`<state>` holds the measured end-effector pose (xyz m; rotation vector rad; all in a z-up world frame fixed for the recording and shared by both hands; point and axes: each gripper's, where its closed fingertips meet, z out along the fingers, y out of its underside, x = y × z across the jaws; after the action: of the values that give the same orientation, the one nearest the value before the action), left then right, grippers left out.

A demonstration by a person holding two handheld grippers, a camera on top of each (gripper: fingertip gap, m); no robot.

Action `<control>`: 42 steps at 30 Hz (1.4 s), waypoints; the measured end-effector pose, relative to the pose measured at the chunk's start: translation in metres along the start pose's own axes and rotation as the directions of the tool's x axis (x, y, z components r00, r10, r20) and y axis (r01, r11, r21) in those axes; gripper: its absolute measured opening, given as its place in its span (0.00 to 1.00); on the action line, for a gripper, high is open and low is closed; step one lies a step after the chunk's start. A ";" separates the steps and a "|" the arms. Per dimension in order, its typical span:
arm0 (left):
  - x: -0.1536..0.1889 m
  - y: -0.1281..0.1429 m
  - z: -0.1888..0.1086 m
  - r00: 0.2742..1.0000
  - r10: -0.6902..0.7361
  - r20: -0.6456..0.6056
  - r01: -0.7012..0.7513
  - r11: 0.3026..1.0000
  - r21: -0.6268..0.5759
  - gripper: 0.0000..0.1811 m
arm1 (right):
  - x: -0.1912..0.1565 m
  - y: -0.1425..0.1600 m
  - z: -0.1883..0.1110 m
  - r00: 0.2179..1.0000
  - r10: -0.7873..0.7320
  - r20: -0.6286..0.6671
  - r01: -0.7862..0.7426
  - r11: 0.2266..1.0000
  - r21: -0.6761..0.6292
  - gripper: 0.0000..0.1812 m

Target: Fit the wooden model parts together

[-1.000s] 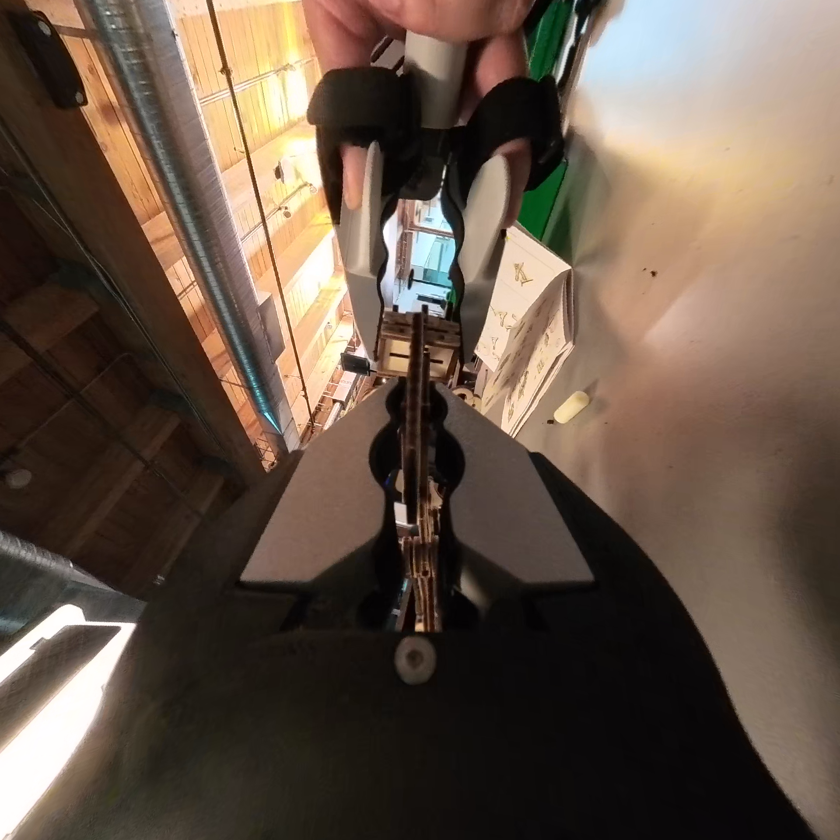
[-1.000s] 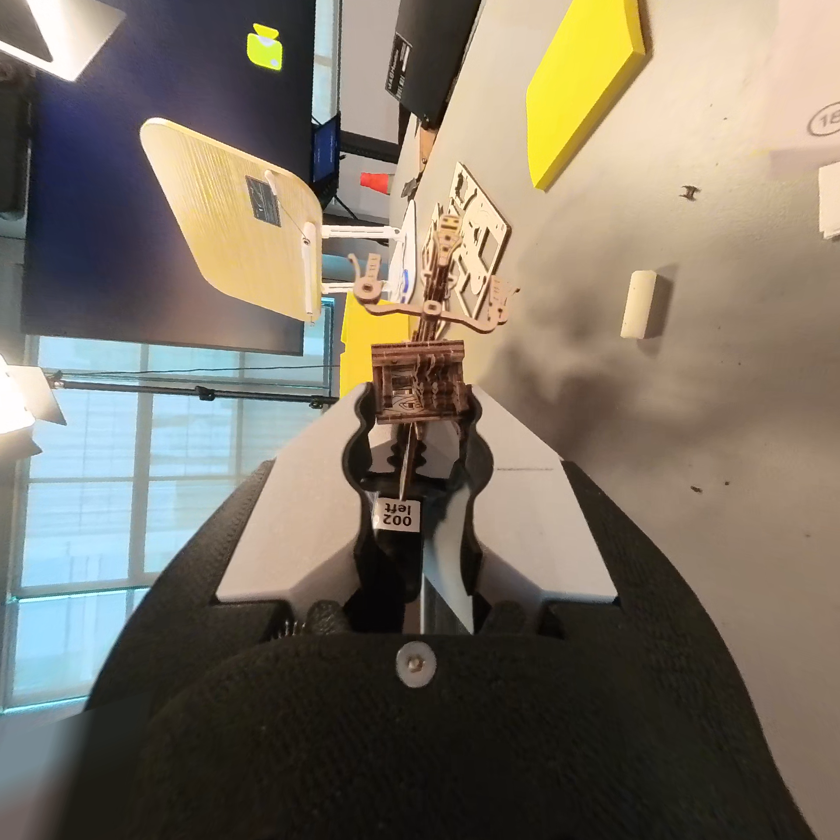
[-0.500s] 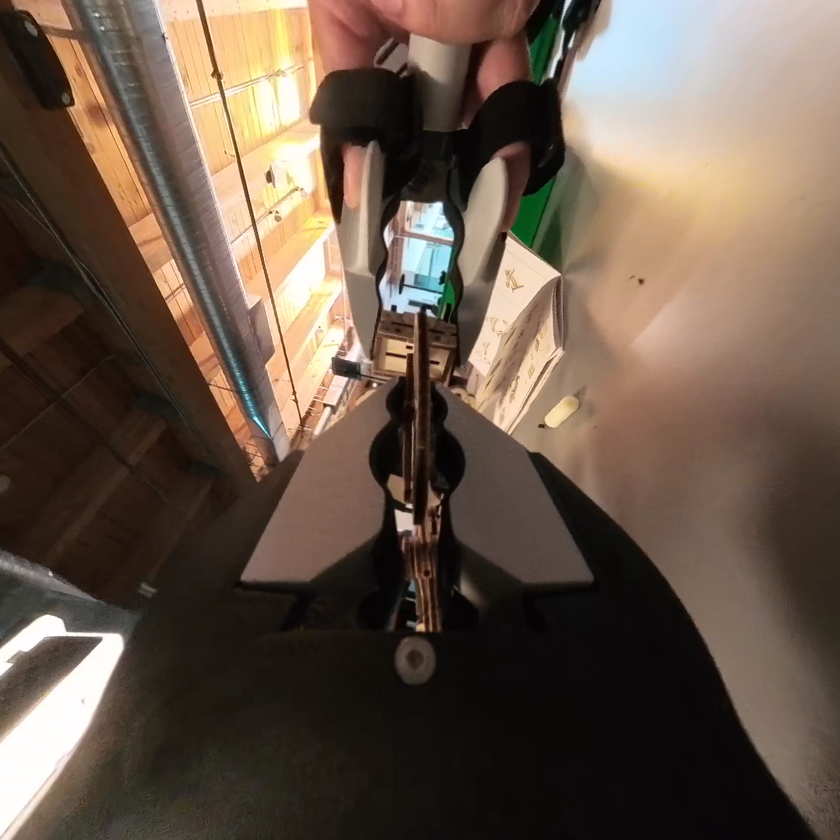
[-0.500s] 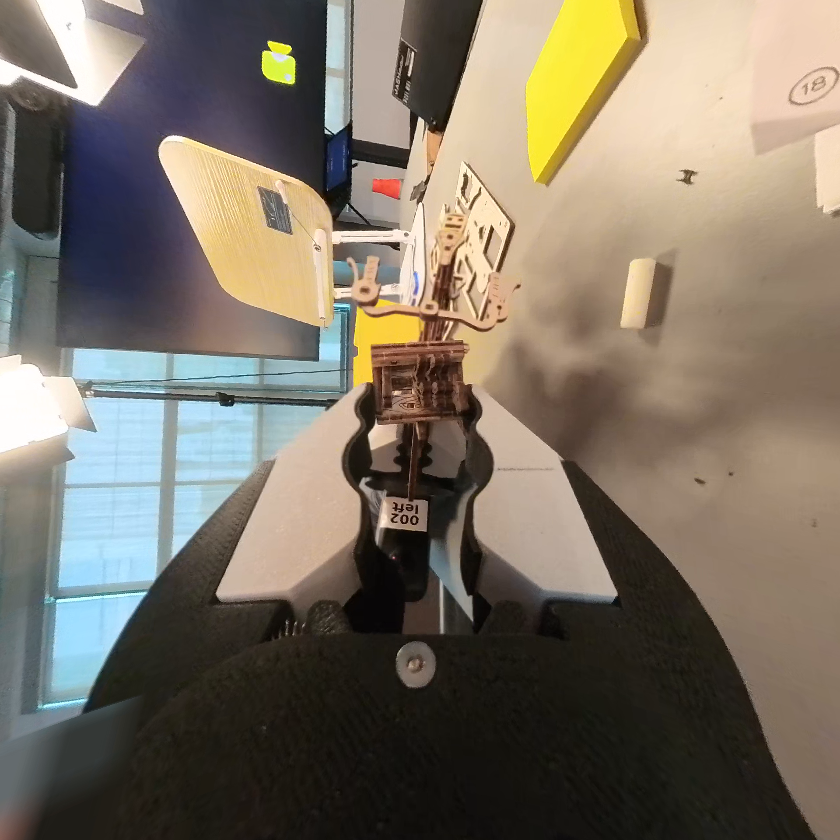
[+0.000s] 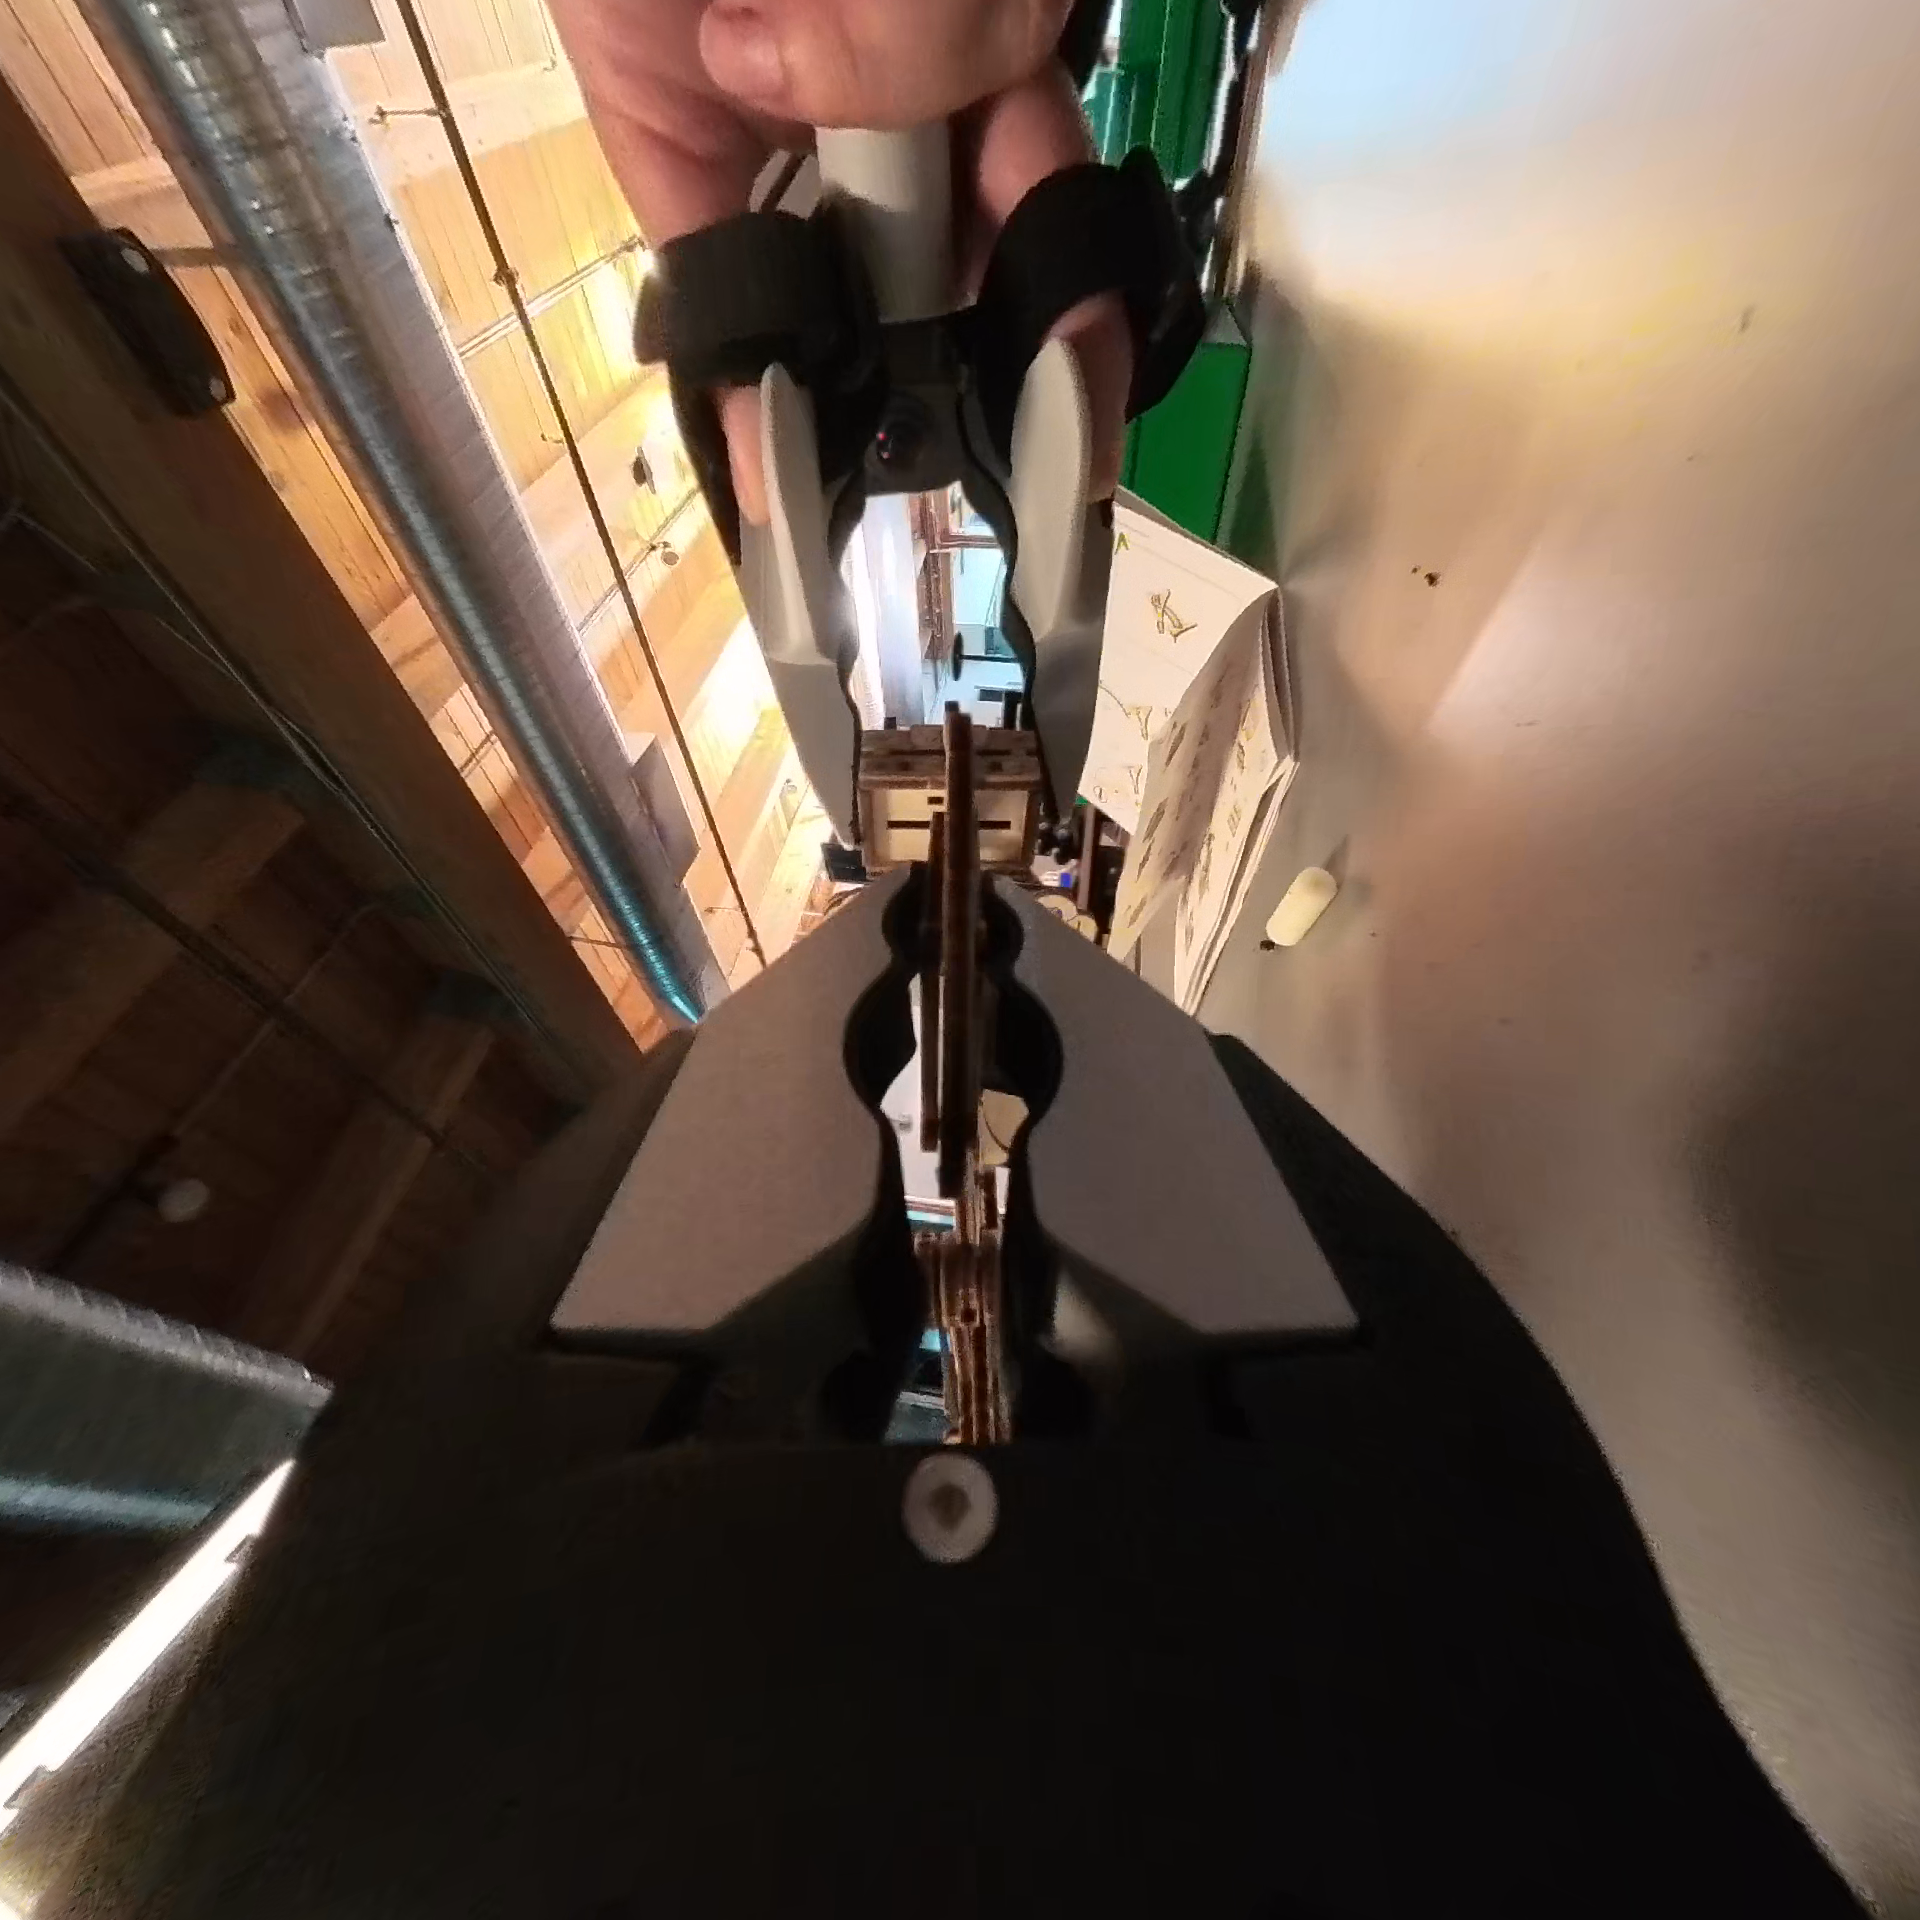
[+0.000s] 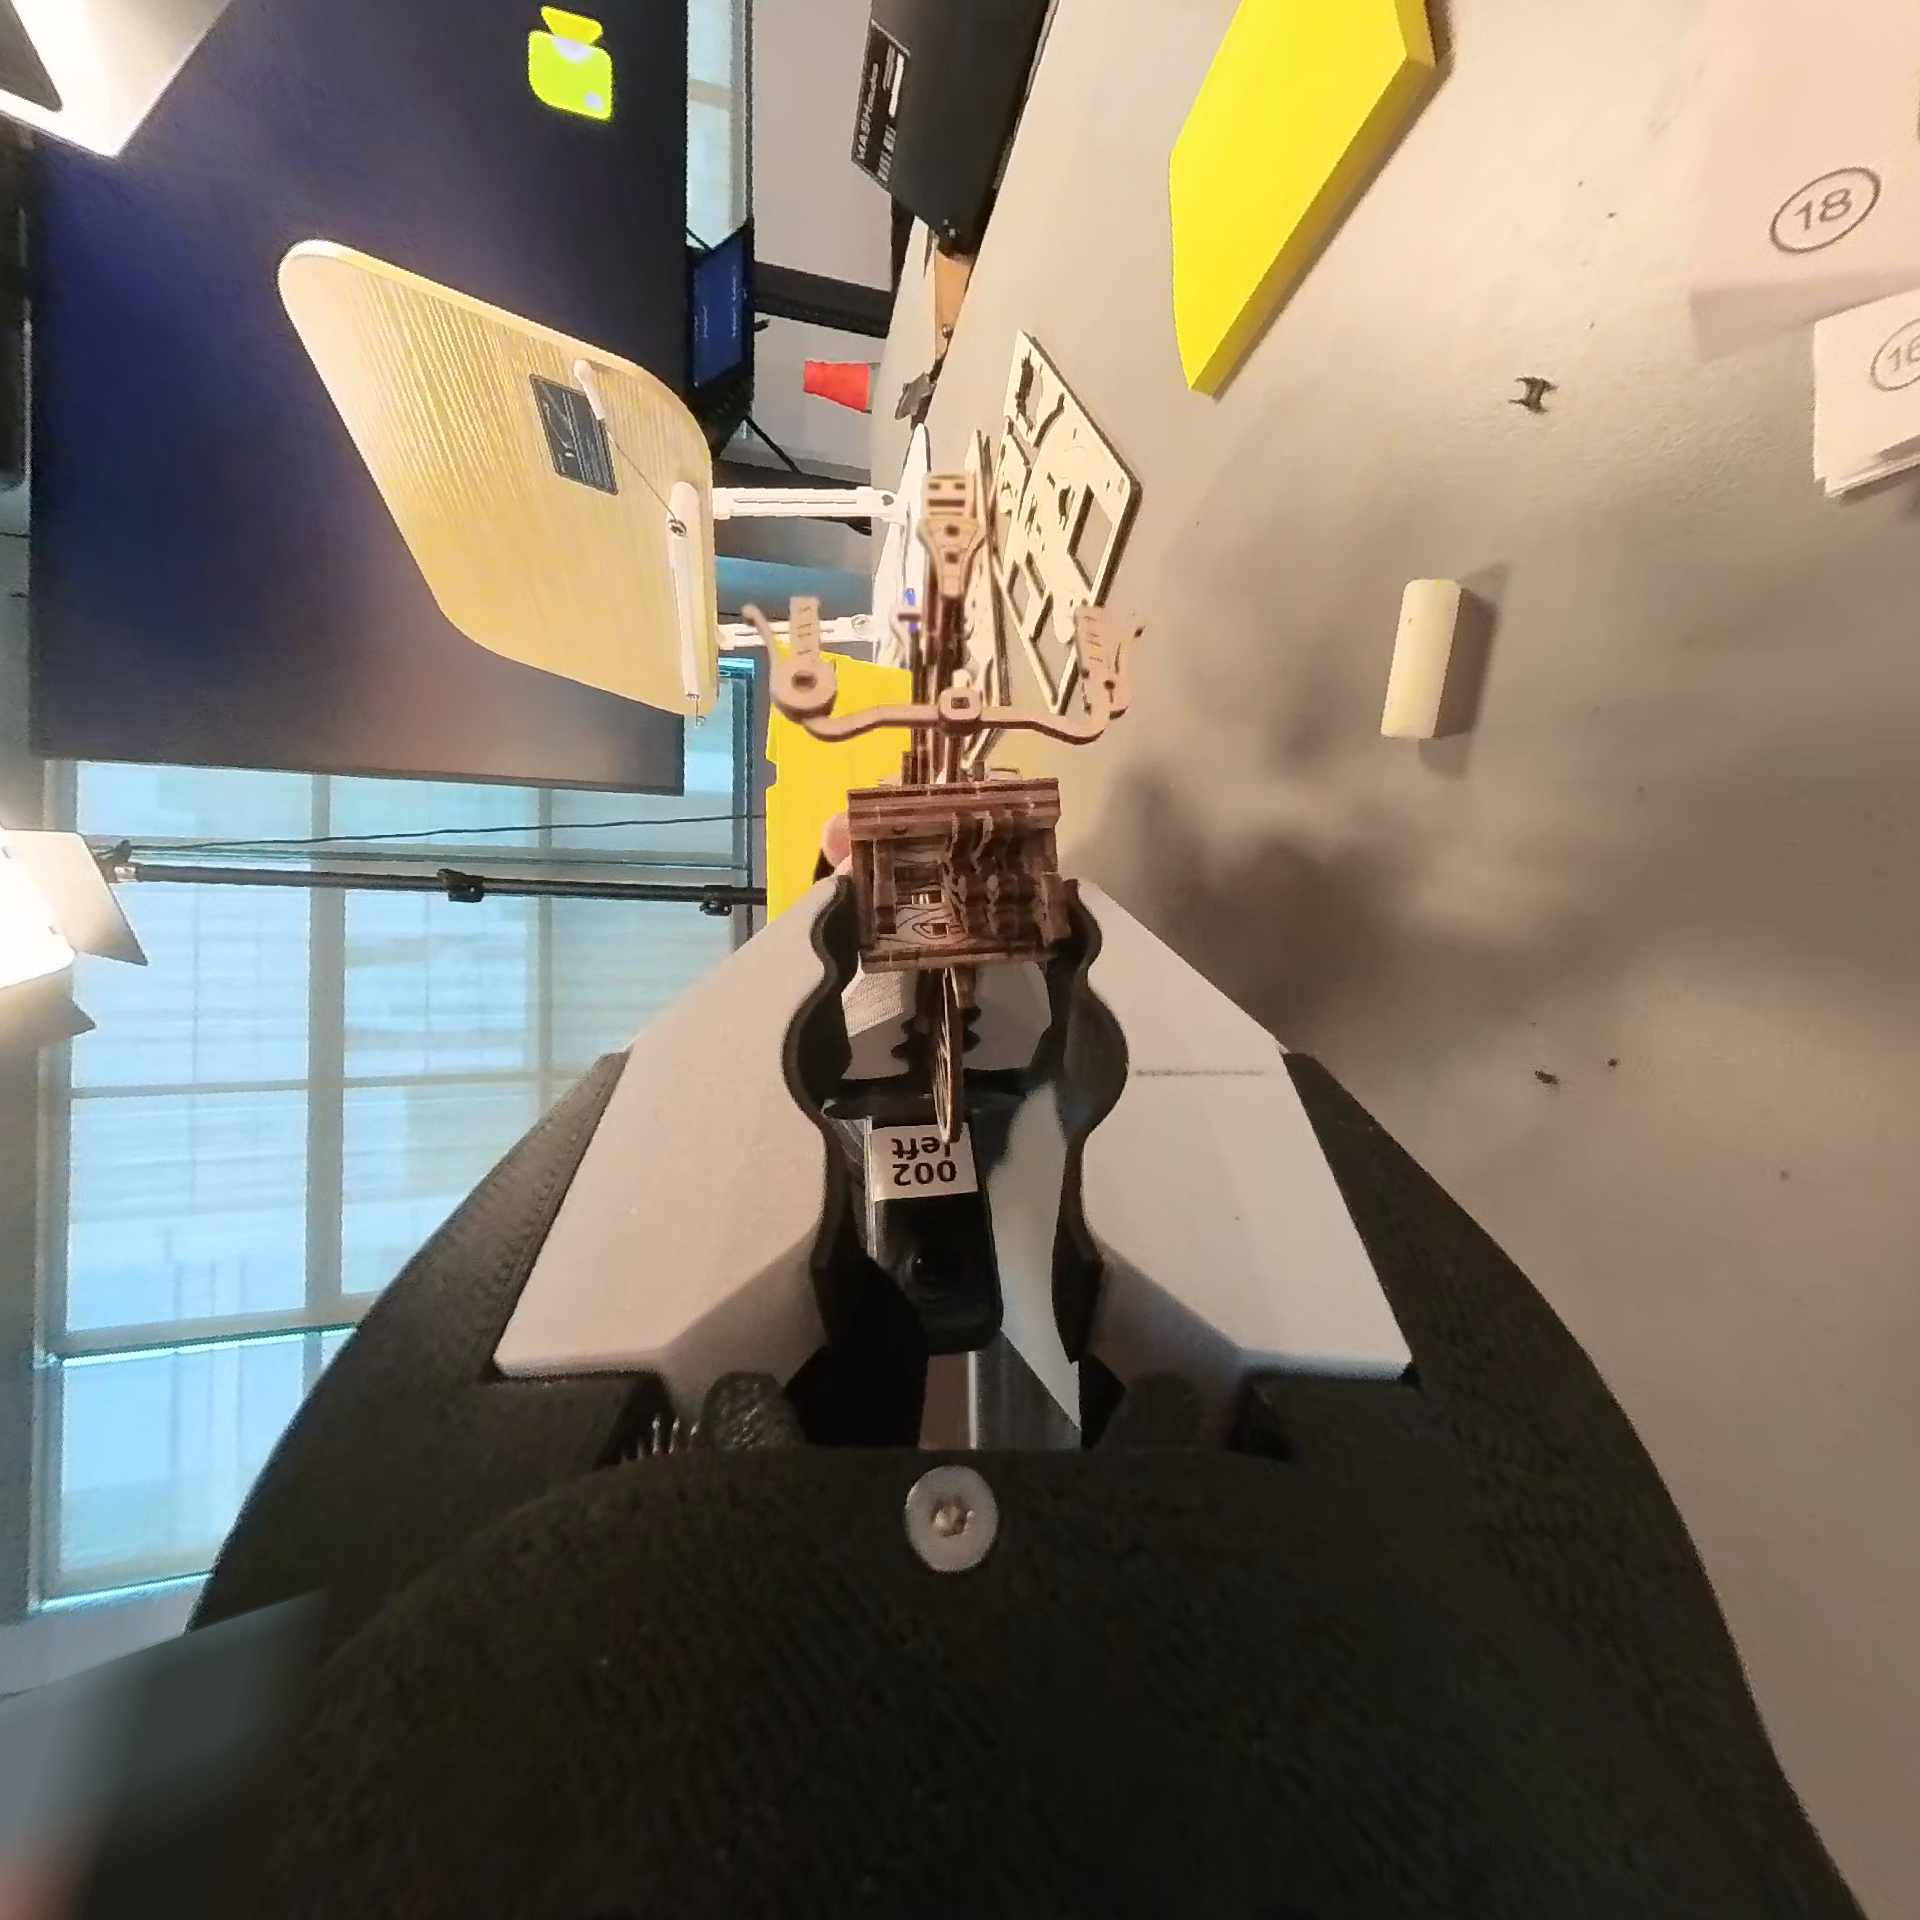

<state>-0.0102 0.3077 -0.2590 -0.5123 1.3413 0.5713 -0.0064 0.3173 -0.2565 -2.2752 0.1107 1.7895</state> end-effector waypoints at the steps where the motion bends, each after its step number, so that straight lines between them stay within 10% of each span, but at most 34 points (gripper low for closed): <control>1: 0.000 0.000 0.000 1.000 0.000 -0.001 0.000 1.000 0.000 0.03 | 0.000 0.000 0.000 1.000 0.002 0.003 -0.002 1.000 0.001 0.20; 24: -0.002 0.015 0.001 0.998 -0.070 -0.006 0.069 0.996 -0.064 0.04 | 0.012 0.005 0.002 0.995 -0.002 0.101 -0.003 0.999 0.042 0.20; 29: 0.001 0.014 0.000 0.999 -0.047 -0.015 0.046 0.997 -0.055 0.04 | 0.034 0.000 -0.003 0.989 -0.134 -0.061 0.134 0.991 -0.010 0.20; 34: 0.006 0.013 -0.002 0.999 0.003 -0.033 -0.004 0.999 -0.042 0.04 | 0.068 -0.004 -0.019 0.751 -0.545 -0.374 0.453 0.836 -0.309 0.20; 42: 0.019 -0.002 -0.005 0.993 0.065 -0.094 -0.064 0.998 0.018 0.04 | 0.088 -0.003 -0.023 0.536 -0.755 -0.377 0.517 0.647 -0.561 0.20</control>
<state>-0.0101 0.3048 -0.2786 -0.4899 1.4558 0.5954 0.0372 0.3229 -0.3365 -2.5340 -0.9667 0.7044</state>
